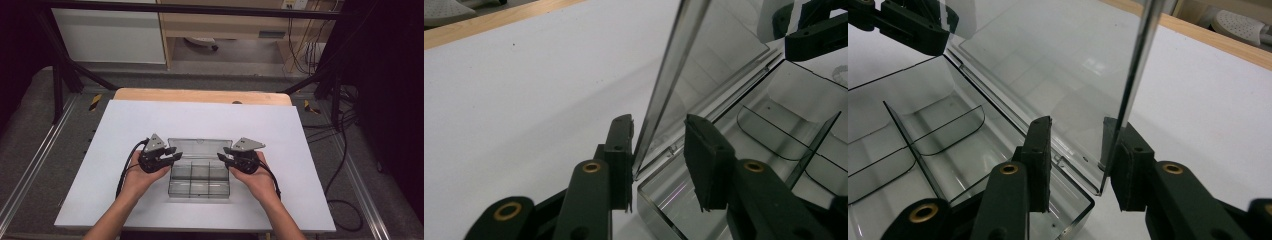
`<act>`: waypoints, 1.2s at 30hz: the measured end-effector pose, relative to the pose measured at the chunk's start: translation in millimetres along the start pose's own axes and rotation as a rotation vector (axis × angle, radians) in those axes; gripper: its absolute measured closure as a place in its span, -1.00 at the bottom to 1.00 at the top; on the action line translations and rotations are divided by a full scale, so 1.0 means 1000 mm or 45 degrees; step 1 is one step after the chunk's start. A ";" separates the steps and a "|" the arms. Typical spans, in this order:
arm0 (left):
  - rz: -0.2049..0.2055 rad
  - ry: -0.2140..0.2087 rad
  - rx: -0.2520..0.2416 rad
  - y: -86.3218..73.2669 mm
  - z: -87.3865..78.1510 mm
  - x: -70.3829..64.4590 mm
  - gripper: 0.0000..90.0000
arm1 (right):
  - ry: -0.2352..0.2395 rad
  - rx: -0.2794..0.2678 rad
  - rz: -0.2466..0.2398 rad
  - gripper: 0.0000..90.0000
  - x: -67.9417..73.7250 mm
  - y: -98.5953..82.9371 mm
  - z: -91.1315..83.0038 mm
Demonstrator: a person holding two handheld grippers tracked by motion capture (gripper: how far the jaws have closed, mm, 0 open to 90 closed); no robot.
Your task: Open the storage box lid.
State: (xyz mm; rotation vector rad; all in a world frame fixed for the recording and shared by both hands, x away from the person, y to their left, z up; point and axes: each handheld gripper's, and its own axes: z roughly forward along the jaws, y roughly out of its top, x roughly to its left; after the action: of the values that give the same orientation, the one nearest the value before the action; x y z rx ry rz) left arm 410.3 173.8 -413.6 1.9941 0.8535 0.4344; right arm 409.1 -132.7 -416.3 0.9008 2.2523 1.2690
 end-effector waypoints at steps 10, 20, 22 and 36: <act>0.002 0.006 0.007 0.000 -0.001 0.001 0.49 | -0.002 -0.002 0.007 0.44 -0.001 0.001 0.002; -0.001 0.011 0.007 0.000 0.000 0.002 0.51 | 0.008 -0.005 0.029 0.44 -0.003 0.001 0.003; -0.004 0.014 0.008 0.000 0.000 0.002 0.51 | 0.008 -0.005 0.034 0.43 -0.004 0.001 0.003; -0.037 0.007 0.005 0.001 0.001 0.003 0.51 | -0.003 0.001 0.055 0.39 -0.004 0.003 0.005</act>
State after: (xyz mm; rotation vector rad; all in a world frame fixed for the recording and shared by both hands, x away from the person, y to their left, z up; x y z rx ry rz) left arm 413.3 175.4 -413.4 1.9825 0.8859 0.4225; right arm 416.2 -131.1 -416.0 0.9556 2.2433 1.2851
